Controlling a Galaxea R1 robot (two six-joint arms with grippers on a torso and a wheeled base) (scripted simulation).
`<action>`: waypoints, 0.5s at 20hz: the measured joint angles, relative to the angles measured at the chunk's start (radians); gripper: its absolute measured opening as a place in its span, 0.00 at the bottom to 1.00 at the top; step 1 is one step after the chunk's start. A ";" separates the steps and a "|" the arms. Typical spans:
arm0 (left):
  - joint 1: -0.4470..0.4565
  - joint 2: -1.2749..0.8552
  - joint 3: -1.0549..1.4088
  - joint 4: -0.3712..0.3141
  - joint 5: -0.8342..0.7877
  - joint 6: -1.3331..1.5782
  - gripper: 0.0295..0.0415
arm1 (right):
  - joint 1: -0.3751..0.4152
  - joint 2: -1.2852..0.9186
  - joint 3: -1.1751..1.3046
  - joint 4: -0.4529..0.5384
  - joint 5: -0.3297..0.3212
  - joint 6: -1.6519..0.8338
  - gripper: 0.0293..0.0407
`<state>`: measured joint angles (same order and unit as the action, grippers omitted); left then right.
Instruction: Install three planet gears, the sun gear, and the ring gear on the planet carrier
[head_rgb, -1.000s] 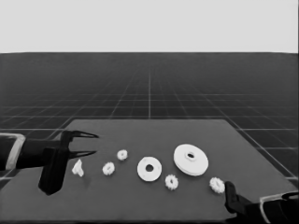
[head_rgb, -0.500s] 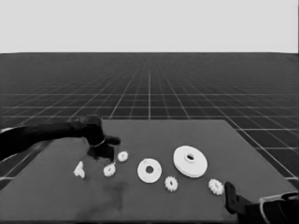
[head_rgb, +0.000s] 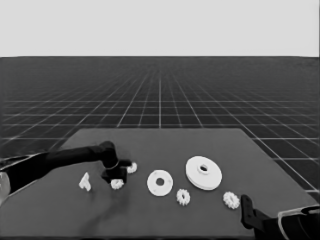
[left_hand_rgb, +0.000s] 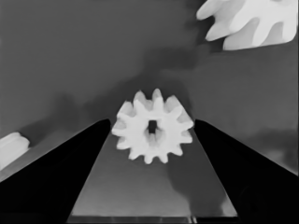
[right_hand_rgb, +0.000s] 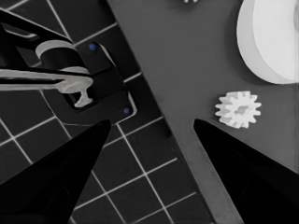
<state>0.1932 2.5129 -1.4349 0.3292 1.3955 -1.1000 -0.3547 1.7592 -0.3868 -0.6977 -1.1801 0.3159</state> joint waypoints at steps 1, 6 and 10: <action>0.003 0.002 -0.004 0.002 -0.002 0.002 0.75 | 0.000 0.000 0.000 0.000 0.000 0.000 0.81; 0.006 0.003 -0.009 0.005 -0.005 0.004 0.15 | 0.000 0.000 0.000 0.000 0.000 0.000 0.81; 0.006 0.004 -0.009 0.005 -0.006 0.004 0.14 | 0.000 0.000 0.000 0.000 0.000 0.000 0.81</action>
<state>0.1992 2.5165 -1.4442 0.3346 1.3899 -1.0964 -0.3547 1.7592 -0.3868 -0.6977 -1.1801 0.3159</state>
